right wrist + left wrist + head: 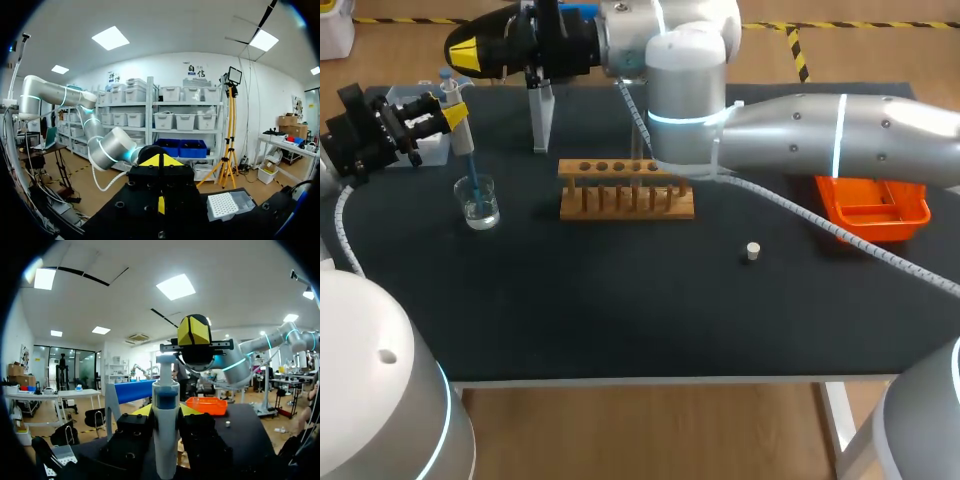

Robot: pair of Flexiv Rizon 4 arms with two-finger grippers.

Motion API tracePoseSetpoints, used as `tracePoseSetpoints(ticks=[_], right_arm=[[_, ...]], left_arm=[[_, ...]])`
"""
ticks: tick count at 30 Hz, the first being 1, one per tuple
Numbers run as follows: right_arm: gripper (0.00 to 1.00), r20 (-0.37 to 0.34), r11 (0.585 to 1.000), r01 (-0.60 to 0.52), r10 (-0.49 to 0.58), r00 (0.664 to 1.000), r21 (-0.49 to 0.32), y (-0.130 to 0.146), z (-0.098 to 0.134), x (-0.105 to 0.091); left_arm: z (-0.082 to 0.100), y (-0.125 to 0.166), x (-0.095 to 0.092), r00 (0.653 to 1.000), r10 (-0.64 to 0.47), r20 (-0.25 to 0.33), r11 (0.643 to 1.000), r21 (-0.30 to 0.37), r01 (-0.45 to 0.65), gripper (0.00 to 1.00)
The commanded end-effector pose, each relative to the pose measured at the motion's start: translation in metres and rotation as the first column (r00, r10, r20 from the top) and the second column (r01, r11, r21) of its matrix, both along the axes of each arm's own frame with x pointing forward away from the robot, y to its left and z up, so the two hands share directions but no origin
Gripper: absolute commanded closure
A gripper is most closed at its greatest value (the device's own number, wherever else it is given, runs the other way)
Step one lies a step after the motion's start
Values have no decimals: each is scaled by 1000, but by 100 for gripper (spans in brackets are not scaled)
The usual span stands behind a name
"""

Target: Invert the test tube, pick up the pipette, mount the tip to pipette, aspirate from beaker and dispense into the tube, eject the tip, return the pipette, and cap with the stopper.

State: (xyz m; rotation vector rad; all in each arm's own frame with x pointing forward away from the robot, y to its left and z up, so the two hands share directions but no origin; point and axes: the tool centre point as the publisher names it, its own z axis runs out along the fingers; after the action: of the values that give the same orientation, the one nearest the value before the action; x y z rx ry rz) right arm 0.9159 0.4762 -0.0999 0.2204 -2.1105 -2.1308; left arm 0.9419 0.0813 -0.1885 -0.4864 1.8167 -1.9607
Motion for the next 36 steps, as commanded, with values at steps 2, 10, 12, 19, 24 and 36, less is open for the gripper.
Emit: tracePoseSetpoints(ticks=[2,10,12,19,24,36], right_arm=[[100,2,1000,6,-6,1000,-9,9,-1,1],[100,-12,1000,14,-14,1000,-10,17,-5,5],[100,-15,1000,14,-14,1000,-10,19,-7,6],[100,-22,1000,14,-14,1000,-17,26,-12,8],[100,-23,1000,15,-16,1000,-21,30,-14,9],[100,-33,999,17,-18,999,-36,36,-23,11]], left_arm=[[0,1,0,1000,-2,2,1000,-1,2,100],[0,1,0,1000,-2,2,1000,-1,2,100],[0,1,0,1000,-2,2,1000,-1,2,100],[0,1,0,1000,-2,2,1000,-1,2,100],[0,1,0,1000,-2,2,1000,-1,2,100],[0,1,0,1000,-2,2,1000,-1,2,100]])
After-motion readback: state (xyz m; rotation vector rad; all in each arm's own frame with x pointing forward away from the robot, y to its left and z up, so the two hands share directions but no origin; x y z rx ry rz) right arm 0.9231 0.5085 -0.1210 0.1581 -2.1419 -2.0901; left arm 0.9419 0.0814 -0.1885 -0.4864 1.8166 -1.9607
